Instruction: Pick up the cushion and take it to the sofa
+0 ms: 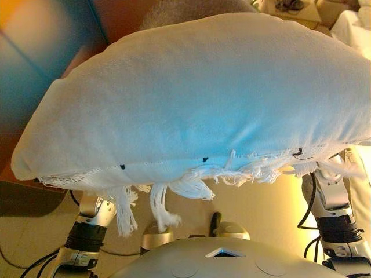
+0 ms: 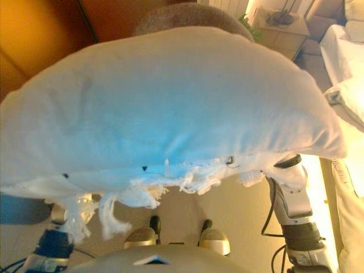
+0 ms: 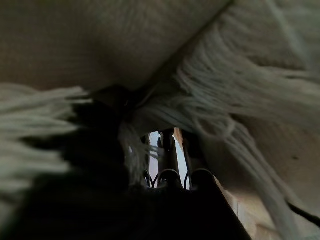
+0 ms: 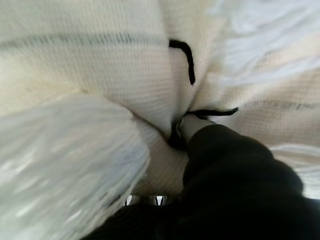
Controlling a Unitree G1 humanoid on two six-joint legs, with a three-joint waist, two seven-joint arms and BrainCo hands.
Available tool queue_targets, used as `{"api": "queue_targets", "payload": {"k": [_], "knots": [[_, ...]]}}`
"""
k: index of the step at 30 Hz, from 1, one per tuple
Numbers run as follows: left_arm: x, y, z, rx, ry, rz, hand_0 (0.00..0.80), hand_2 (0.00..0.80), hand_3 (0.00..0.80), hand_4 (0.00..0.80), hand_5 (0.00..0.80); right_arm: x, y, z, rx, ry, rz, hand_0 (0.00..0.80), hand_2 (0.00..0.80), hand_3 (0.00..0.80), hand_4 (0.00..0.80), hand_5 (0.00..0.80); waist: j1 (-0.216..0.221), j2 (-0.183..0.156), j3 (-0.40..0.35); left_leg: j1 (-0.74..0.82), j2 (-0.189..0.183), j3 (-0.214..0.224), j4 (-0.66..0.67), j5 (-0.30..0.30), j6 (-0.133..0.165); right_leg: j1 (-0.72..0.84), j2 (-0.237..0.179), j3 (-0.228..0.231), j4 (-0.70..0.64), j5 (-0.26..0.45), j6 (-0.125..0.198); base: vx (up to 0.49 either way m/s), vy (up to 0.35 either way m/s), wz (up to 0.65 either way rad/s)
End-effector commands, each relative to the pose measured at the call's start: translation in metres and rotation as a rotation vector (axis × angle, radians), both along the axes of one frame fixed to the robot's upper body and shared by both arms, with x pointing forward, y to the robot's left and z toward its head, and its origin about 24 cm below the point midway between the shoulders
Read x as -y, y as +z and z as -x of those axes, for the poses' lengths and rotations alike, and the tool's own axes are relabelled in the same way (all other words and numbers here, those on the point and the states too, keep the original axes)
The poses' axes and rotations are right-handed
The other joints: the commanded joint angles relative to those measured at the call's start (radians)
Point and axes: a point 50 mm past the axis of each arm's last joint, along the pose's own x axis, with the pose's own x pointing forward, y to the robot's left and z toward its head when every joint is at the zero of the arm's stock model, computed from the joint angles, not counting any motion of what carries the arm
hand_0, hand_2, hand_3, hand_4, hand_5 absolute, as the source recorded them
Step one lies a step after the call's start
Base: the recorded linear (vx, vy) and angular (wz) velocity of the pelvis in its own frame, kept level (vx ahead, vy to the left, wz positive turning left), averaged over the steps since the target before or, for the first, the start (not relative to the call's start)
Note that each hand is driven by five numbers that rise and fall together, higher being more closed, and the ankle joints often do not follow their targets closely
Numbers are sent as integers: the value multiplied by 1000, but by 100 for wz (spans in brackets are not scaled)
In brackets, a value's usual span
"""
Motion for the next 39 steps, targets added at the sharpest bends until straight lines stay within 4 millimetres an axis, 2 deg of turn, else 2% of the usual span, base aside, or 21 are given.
{"api": "queue_targets", "payload": {"k": [1,8,14,15,17,18,19,21,22,25,29,31,34,36,37,39], "knots": [[45,48,-1,259,-193,20,800,800,800,800,800,-31,27,10,149,166,16,800,800,800,800,800,11,6,-69,14,43,4,0,-117,1,16,-1,-18,14,-90,12,-38,-67,2],[38,49,-4,251,-159,40,800,800,800,800,800,-33,27,9,168,147,-5,800,800,800,800,800,5,11,-55,1,62,10,0,-103,-11,7,19,0,3,-91,0,-64,-118,-1],[37,47,-4,250,-153,32,800,800,800,800,800,-33,25,6,143,134,-19,800,800,800,800,800,2,6,-34,4,102,0,0,-68,-34,6,60,39,13,-109,-35,-29,-190,0],[36,45,-4,236,-142,44,800,800,800,800,800,-34,24,5,135,138,-14,800,800,800,800,800,4,-1,-26,4,110,4,30,-70,-36,4,61,48,19,-109,-40,-22,-195,-6],[31,39,-1,216,-102,53,800,800,800,800,800,-36,20,4,117,165,0,800,800,800,800,800,4,-22,-5,-55,125,17,211,-69,-29,-7,61,72,36,-101,-58,-30,-214,-19],[29,37,1,212,-91,48,800,800,800,800,800,-37,18,5,111,169,1,800,800,800,800,800,7,-28,6,-84,122,15,287,-66,-20,-9,62,78,44,-100,-65,-13,-257,-32],[27,32,3,192,-78,47,800,800,800,800,800,-36,14,5,96,168,1,800,800,800,800,800,9,-37,25,-131,123,34,394,-63,-4,-5,66,86,54,-99,-75,10,-212,-37],[25,28,4,170,-71,46,800,800,800,800,800,-36,10,4,84,164,-3,800,800,800,800,800,17,-38,41,-171,105,35,462,-78,11,4,71,84,66,-108,-81,50,-138,-28],[25,27,4,163,-69,45,800,800,800,800,800,-37,8,4,79,164,-3,800,800,800,800,800,24,-33,49,-188,79,23,468,-79,14,9,74,81,76,-117,-81,99,-47,-14],[22,23,6,149,-44,52,800,800,800,800,800,-43,4,3,67,164,12,800,800,800,800,800,47,7,77,-234,4,-9,376,-27,10,27,112,99,121,-166,-85,163,17,-15],[22,19,6,133,-21,70,800,800,800,800,800,-47,1,2,48,163,31,800,800,800,800,800,68,45,84,-270,-42,-18,197,63,4,60,167,131,168,-229,-95,336,66,-29],[21,17,7,121,-16,88,800,800,800,800,800,-49,-1,2,37,168,40,800,800,800,800,800,89,53,84,-289,-55,-47,119,87,5,75,197,161,214,-273,-104,465,41,18],[22,13,11,108,-16,94,800,800,800,800,800,-51,-7,4,-2,179,20,800,800,800,800,800,112,46,84,-285,-33,-94,15,89,-5,79,221,184,303,-341,-115,550,64,12],[23,12,13,109,-20,97,800,800,800,800,800,-47,-8,7,-11,174,-12,800,800,800,800,800,114,42,88,-300,-17,-109,0,76,-10,75,223,182,361,-381,-113,670,147,14],[27,13,12,112,-23,101,800,800,800,800,800,-47,-6,9,6,179,-28,800,800,800,800,800,113,43,91,-315,1,-116,0,80,-18,67,222,179,404,-409,-111,703,185,-10],[31,13,9,119,-27,106,800,800,800,800,800,-48,-4,8,30,174,-23,800,800,800,800,800,113,39,97,-323,13,-125,0,102,-26,66,211,173,444,-444,-109,614,203,-20]]}}
